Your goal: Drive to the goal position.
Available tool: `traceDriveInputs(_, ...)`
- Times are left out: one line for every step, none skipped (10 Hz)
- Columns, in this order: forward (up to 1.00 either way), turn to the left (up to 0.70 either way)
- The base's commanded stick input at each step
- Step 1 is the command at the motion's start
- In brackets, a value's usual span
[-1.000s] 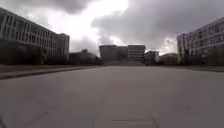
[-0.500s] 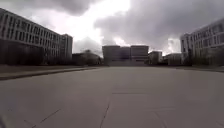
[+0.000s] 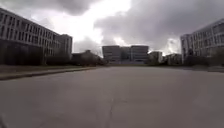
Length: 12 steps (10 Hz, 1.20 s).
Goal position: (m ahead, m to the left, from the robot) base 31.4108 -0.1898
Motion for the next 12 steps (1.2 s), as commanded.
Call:
traceDriveInputs(0.97,-0.14)
traceDriveInputs(0.97,-0.15)
traceDriveInputs(0.97,-0.15)
traceDriveInputs(0.97,-0.16)
traceDriveInputs(0.97,-0.16)
traceDriveInputs(0.97,-0.16)
traceDriveInputs(0.97,-0.15)
traceDriveInputs(0.97,-0.16)
traceDriveInputs(0.97,-0.16)
traceDriveInputs(0.97,-0.16)
traceDriveInputs(0.97,-0.12)
traceDriveInputs(0.97,-0.08)
